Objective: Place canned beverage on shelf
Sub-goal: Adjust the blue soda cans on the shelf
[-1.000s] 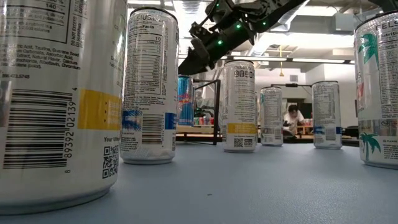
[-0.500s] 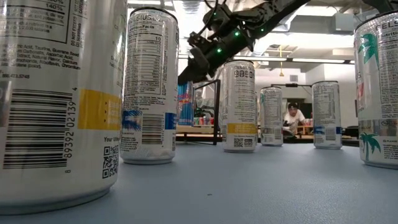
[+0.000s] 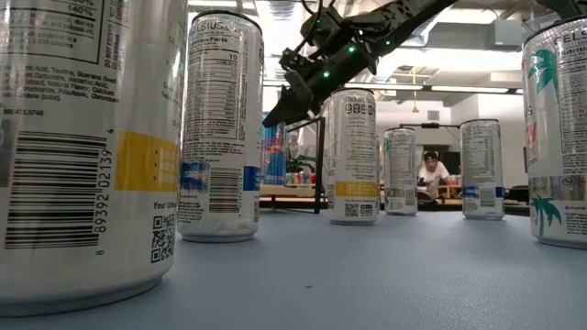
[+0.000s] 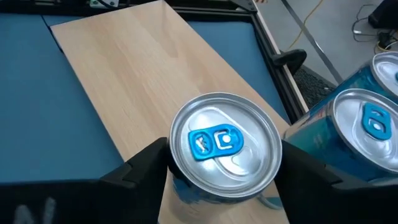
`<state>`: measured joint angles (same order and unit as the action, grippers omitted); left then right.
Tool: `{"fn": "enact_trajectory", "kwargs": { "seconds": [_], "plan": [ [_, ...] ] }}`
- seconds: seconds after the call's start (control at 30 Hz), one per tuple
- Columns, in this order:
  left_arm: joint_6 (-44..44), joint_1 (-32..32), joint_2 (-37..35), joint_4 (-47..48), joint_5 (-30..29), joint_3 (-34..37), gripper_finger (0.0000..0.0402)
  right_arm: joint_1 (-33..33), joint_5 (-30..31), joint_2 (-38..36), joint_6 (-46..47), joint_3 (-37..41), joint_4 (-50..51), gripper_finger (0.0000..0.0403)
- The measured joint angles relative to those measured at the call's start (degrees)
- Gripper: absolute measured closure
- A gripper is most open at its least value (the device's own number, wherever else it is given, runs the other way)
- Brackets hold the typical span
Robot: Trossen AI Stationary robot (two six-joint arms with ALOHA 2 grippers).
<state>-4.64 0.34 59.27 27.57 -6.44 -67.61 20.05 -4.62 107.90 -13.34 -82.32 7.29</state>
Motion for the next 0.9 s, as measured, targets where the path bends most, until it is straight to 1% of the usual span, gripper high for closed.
{"fn": "enact_trajectory", "kwargs": {
  "seconds": [0.17, 0.27, 0.53, 0.67, 0.9],
  "plan": [
    [0.00, 0.00, 0.00, 0.02, 0.00, 0.00, 0.0105, 0.00, 0.00, 0.00, -0.01, -0.02, 0.16, 0.0198],
    [0.75, 0.00, 0.00, 0.33, 0.00, 0.00, 0.0105, -0.02, 0.00, 0.02, -0.02, -0.05, 0.45, 0.0211],
    [2.34, 0.00, 0.00, 2.46, 0.00, 0.00, 0.0105, 0.41, -0.19, -0.44, -1.26, -0.11, 3.57, 0.0204],
    [2.46, 0.00, 0.00, 2.80, 0.00, 0.00, 0.0105, 1.51, -4.02, -1.60, -3.30, -0.07, 5.92, 0.0205],
    [2.27, 0.00, 0.00, 3.03, 0.00, 0.00, 0.0105, 3.35, -7.25, -2.40, -6.42, 0.00, 8.39, 0.0203]
  ]
}}
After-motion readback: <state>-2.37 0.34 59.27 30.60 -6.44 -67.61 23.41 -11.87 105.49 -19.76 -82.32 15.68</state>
